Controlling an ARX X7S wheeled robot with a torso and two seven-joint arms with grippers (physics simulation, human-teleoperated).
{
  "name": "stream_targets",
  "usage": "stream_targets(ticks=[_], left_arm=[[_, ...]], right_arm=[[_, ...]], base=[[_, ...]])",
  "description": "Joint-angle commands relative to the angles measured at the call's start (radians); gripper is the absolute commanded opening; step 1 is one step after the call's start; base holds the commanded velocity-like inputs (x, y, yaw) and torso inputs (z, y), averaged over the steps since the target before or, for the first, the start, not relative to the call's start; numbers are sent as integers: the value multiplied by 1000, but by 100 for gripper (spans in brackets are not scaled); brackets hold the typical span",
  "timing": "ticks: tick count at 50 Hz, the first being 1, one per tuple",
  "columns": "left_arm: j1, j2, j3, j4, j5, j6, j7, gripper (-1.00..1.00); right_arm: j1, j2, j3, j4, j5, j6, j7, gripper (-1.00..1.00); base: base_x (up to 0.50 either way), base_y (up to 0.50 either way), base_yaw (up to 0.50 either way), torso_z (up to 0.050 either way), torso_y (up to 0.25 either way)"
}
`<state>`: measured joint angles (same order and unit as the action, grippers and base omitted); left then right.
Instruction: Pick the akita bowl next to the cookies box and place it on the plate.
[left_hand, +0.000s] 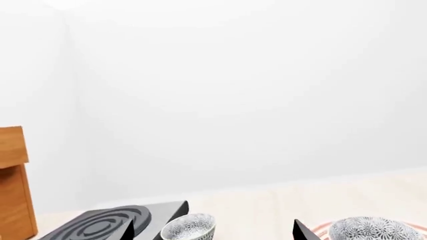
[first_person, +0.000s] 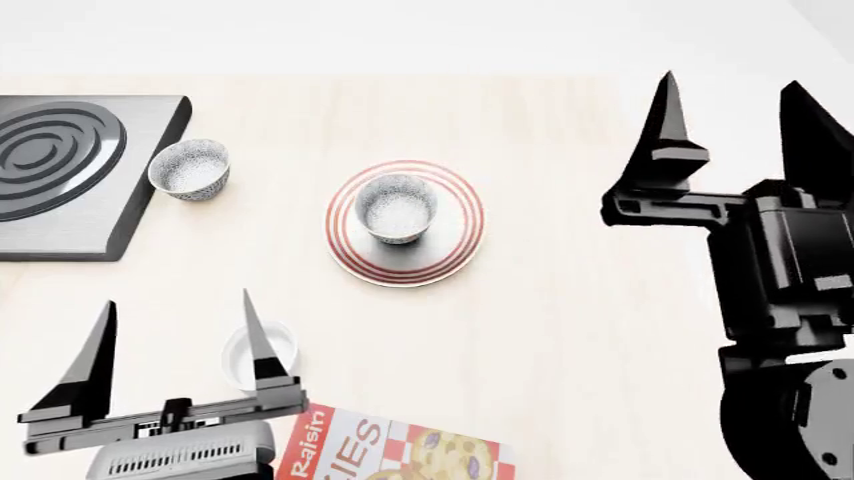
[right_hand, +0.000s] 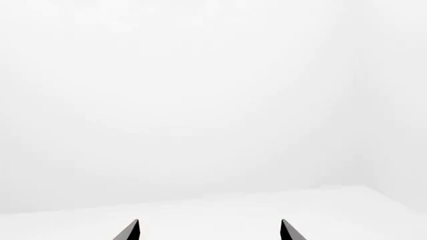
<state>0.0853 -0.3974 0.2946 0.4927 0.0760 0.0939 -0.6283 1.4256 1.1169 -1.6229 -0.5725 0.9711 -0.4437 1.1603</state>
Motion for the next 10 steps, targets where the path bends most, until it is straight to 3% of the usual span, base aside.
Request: stream_targets(ticks=[1,9,10], left_arm=[[6,12,-29,16,11,2,14,100],[6,4,-43,44,22,-14,4,100],[7,1,-52,53,24,-18,0,100]], right_arm=[[-149,155,-9,-87,-335,-131,189,100],[-266,173,3,24,-524,-252,377,100],[-370,177,124,35,-575,-267,410,100]], base=[[0,0,0,0,0],[0,0,0,0,0],[0,0,0,0,0]])
